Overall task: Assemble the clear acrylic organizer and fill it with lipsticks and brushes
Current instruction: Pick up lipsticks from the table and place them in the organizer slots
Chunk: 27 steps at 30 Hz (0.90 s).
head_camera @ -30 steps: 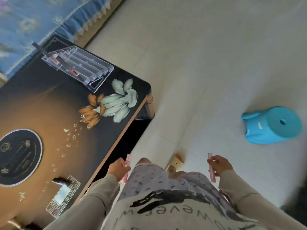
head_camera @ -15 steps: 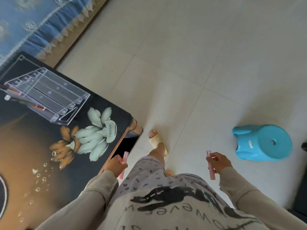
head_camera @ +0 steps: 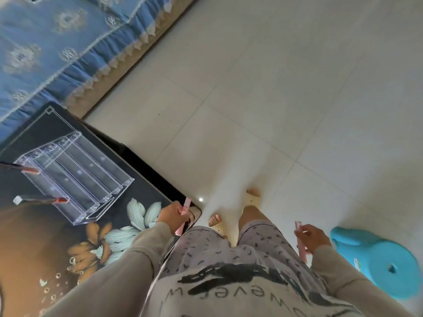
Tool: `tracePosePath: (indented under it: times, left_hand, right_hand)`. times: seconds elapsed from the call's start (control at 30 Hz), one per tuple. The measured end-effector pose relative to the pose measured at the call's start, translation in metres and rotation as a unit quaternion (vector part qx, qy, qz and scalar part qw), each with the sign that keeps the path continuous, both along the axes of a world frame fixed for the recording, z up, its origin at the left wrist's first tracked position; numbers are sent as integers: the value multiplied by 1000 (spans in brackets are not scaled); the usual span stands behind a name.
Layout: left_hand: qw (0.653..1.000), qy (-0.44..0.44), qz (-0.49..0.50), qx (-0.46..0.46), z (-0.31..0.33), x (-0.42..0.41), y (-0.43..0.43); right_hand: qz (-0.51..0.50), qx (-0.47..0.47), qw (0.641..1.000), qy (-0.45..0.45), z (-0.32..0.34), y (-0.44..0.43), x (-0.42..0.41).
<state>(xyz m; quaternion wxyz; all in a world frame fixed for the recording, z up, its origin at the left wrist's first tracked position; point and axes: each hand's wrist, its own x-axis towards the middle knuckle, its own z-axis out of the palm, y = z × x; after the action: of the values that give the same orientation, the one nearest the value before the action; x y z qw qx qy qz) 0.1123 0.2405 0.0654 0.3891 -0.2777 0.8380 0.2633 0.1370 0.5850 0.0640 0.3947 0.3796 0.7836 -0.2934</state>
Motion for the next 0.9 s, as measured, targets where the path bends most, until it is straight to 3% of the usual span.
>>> tracePosePath:
  times: [0.43, 0.73, 0.9]
  left_hand:
    - [973, -31, 230, -15, -5, -67, 21]
    - [895, -30, 445, 12, -10, -74, 31]
    - [859, -23, 512, 15, -16, -92, 6]
  right_hand:
    - [220, -46, 973, 55, 2, -29, -279]
    - [387, -67, 918, 54, 7, -106, -386]
    - [455, -45, 888, 41, -2, -164, -421]
